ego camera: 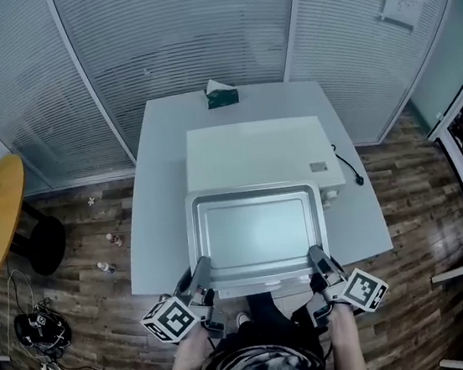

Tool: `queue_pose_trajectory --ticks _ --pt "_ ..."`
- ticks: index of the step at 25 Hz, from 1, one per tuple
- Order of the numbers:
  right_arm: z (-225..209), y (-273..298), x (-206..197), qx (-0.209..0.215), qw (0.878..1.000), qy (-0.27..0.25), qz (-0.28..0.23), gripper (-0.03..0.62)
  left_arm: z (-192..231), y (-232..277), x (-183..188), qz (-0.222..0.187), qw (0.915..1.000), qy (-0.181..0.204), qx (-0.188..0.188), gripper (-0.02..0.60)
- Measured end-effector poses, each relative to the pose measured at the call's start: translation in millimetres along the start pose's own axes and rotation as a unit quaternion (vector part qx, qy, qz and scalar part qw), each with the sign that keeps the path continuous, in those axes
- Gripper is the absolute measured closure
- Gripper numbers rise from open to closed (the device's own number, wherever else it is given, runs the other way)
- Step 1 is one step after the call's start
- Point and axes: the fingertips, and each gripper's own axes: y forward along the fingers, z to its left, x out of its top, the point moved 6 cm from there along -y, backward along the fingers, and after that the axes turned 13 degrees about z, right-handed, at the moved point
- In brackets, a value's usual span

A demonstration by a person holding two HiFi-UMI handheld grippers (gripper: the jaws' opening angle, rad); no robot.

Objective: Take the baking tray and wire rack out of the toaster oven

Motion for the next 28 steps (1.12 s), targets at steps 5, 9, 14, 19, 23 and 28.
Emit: queue_pose_trajectory --ticks 5,9,14,19,23,28 --pt "-3.0 20.5 29.7 -0.003 1.000 -0.007 0.001 0.542 -0.2 26.9 21.9 -0.005 0.9996 -0.026 -0.005 0.549" --pt "-3.8 36.3 51.4 0.002 1.000 0.001 -0.003 0.534 0.7 47.5 37.4 -0.004 0.9995 -0.032 0.000 0.545" --pt "-8.2 54.5 70.7 -0.007 0.999 0.032 -0.002 0.526 0.6 68.2 54.0 -0.006 0.9989 -0.046 0.003 0.534" --pt "-8.8 66.9 85.0 -0.008 1.000 0.029 -0.007 0.524 1.7 81.1 63.6 -0.018 0.9987 -0.048 -0.003 0.525" --pt "4.5 76.9 94.4 0.041 0.999 -0.018 -0.020 0.516 0.8 86.2 68.8 -0.032 0.9991 -0.028 -0.005 0.448" --pt "25.4 81.5 96.3 0.070 0.994 -0.078 -0.036 0.353 -11.8 90.8 73.1 -0.059 0.9972 0.044 -0.010 0.313"
